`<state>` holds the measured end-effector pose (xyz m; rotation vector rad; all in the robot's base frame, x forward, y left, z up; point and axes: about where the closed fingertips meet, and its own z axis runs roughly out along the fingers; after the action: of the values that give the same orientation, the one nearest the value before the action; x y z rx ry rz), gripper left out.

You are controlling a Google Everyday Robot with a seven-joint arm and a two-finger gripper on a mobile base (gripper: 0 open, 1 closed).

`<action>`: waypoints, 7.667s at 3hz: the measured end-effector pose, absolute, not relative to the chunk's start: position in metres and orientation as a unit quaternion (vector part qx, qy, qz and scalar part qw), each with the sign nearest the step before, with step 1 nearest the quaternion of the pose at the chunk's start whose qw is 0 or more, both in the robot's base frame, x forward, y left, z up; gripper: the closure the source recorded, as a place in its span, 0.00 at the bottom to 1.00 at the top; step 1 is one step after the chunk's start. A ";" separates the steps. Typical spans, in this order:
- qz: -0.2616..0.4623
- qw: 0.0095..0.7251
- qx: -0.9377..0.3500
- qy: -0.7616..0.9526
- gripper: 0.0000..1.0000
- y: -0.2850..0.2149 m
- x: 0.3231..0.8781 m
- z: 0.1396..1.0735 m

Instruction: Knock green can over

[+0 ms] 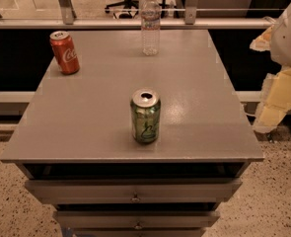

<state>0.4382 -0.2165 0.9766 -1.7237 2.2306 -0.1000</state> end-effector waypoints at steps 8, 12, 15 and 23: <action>0.220 0.360 -0.510 0.750 0.00 0.001 0.502 0.882; 0.258 0.496 -0.435 0.705 0.00 0.001 0.618 0.968; 0.271 0.508 -0.404 0.711 0.00 -0.065 0.605 0.979; 0.318 0.497 -0.433 0.682 0.70 -0.012 0.530 0.896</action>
Offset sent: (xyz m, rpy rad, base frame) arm -0.0065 0.0230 -0.0042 0.1279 0.0019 0.0701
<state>0.5295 -0.0121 0.8965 -1.0484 1.6514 0.7704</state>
